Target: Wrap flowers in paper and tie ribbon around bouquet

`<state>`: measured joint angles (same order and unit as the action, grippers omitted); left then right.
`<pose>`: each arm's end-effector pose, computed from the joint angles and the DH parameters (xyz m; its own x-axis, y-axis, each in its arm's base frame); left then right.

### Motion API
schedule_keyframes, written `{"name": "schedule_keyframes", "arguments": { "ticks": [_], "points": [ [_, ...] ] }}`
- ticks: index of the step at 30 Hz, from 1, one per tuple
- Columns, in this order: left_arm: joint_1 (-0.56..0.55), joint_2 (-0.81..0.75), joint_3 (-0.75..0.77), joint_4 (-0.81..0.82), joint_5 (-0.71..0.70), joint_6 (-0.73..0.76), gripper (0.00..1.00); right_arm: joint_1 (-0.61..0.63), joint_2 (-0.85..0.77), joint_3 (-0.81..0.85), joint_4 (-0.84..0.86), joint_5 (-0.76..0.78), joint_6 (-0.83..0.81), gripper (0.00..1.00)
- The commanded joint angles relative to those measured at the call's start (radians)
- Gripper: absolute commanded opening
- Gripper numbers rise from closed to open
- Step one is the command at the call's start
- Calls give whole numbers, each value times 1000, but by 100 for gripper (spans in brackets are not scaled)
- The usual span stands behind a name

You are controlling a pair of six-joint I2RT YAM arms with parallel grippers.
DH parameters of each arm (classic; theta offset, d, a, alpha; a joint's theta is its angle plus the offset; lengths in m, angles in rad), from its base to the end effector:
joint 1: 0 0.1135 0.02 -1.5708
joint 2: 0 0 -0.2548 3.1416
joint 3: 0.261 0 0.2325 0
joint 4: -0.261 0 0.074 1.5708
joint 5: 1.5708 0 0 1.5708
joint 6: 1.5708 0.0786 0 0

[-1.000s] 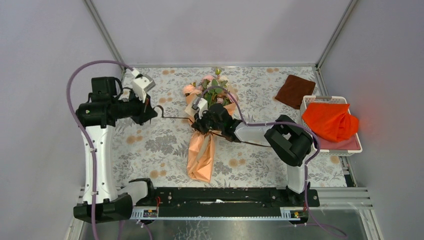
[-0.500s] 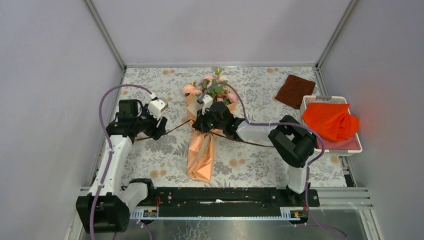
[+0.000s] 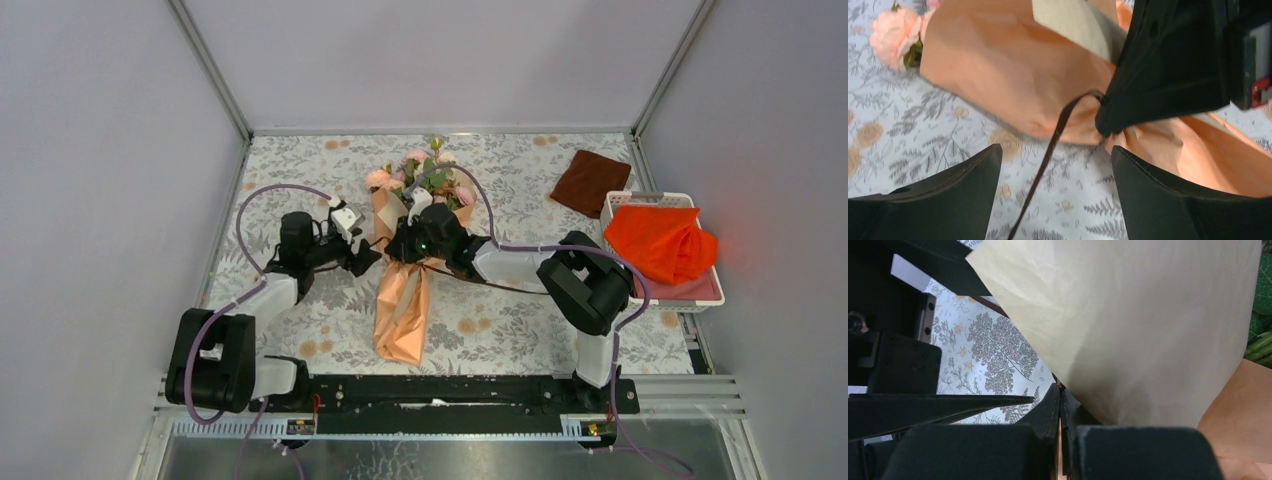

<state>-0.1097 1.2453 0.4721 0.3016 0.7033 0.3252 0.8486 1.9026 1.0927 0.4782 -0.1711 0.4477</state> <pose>0.2534 -0.0791 0.1801 -0.2183 0.2692 -0.9380 0.7661 0.6427 0.0062 0.2838 0.3424 0.1838 -0.5602 0.0094 -0.8283 -0.6693 0.5841 0.4593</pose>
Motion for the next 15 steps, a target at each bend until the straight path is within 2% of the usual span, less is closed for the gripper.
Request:
{"name": "schedule_keyframes", "arguments": {
  "ticks": [1, 4, 6, 15],
  "points": [
    [-27, 81, 54, 198, 58, -30, 88, -2, -50, 51, 27, 30, 38, 0],
    [-62, 86, 71, 161, 66, 0, 88, -2, -55, 54, 24, 48, 42, 0],
    [-97, 92, 96, 79, 53, 38, 88, -2, -60, 58, 24, 54, 42, 0],
    [-119, 158, 155, 53, 111, -98, 82, -12, -83, 64, 3, 66, 32, 0]
  ]
}}
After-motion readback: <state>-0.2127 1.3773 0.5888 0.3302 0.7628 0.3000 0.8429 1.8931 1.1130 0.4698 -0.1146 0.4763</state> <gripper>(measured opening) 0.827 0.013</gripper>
